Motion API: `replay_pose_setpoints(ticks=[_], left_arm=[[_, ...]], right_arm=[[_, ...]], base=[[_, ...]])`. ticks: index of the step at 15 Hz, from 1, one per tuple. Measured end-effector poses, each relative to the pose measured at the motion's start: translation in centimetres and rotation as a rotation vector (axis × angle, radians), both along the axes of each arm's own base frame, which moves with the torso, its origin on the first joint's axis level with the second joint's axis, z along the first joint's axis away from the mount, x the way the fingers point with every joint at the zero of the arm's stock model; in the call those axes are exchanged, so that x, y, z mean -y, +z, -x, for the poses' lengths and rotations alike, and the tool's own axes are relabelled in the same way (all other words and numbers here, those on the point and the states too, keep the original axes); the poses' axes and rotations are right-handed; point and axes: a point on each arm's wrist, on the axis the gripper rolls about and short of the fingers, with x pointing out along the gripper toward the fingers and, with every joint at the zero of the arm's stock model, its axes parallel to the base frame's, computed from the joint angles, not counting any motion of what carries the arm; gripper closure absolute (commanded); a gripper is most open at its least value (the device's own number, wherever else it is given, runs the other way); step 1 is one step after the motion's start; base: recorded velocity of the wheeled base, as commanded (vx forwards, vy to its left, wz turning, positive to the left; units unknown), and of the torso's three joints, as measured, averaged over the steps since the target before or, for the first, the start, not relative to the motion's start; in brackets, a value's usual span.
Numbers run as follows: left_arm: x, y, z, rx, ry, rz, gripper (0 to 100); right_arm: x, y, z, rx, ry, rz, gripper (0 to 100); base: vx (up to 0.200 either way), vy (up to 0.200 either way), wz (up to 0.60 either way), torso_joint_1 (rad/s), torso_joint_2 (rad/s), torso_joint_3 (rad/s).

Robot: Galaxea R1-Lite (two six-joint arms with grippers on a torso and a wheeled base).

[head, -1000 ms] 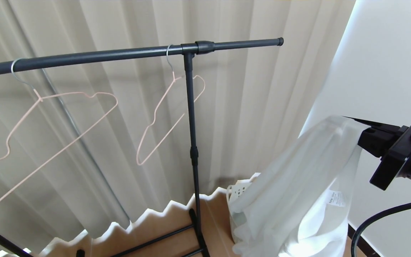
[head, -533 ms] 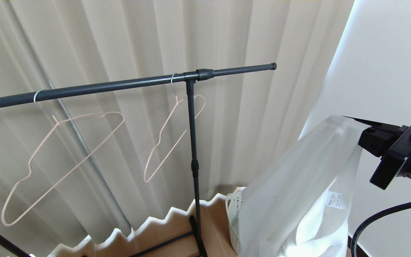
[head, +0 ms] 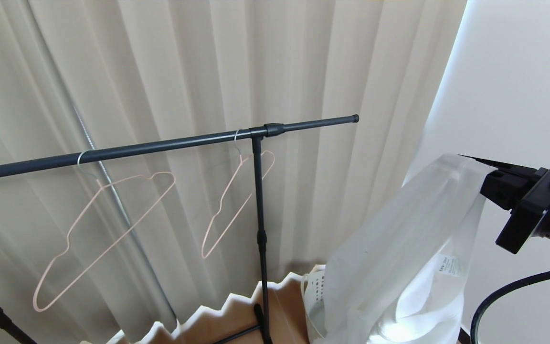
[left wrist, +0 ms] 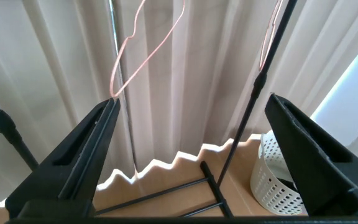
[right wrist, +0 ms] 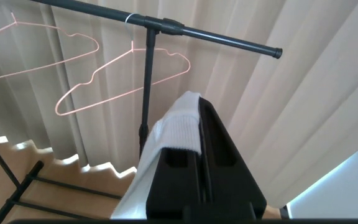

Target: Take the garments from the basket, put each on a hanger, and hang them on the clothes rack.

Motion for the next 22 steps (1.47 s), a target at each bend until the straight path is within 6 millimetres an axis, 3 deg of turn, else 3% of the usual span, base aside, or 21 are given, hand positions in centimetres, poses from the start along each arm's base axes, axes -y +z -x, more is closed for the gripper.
replay_pose_setpoints(ticks=[9,18,22], left_arm=[[0.0,0.0,0.0,0.0,0.0,-0.002,0],[0.0,0.02,0.0,0.002,0.001,-0.003,0],[0.01,0.0,0.0,0.0,-0.001,-0.005,0]], right_arm=[[0.03,-0.5,0.0,0.002,-0.001,0.039,100],[0.36,-0.83,-0.09,-0.002,-0.017,0.054,100],[0.44,-0.71,0.0,0.006,-0.019,0.05,100]], base=[[0.0,0.0,0.0,0.121,-0.26,-0.14],[0.0,0.0,0.53,0.006,0.0,-0.002],[-0.2,0.0,0.0,0.007,0.0,-0.001]])
